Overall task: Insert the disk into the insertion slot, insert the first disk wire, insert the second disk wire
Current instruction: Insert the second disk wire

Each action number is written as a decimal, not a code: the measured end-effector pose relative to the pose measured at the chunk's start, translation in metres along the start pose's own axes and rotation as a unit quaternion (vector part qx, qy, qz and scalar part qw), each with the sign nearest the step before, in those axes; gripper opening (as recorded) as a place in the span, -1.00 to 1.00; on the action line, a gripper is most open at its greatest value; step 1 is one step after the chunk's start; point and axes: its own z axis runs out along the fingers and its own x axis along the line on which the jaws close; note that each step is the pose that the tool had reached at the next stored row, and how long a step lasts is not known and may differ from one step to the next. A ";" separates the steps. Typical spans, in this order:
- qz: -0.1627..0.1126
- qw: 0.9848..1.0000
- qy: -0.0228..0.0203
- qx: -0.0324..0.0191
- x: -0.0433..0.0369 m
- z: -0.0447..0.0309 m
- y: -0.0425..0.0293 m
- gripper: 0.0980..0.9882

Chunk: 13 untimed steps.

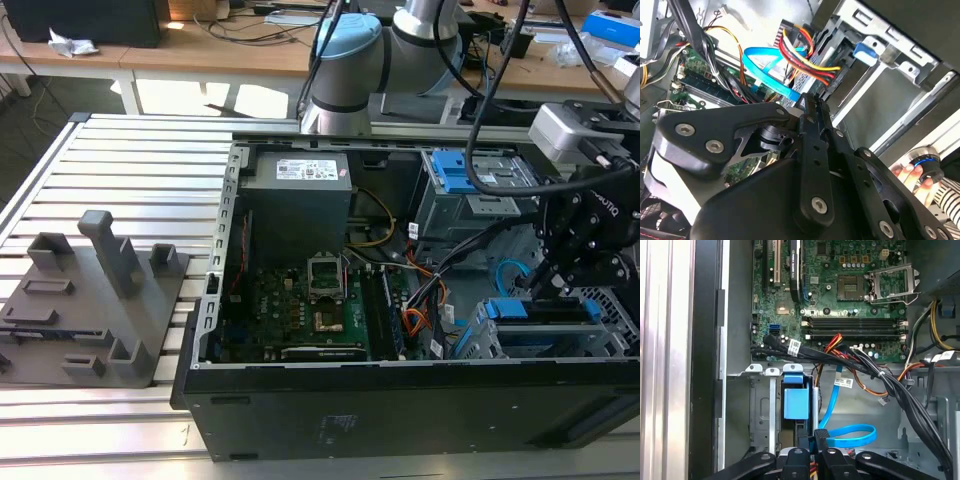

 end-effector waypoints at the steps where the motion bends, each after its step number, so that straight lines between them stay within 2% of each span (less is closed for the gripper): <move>1: 0.000 1.000 0.000 0.000 0.0006 0.0000 -0.0010 -0.86; 7: 0.005 1.000 -0.001 -0.001 0.0040 0.0013 -0.0057 -0.86; 13: 0.008 1.000 -0.001 -0.001 0.0068 0.0030 -0.0065 -0.86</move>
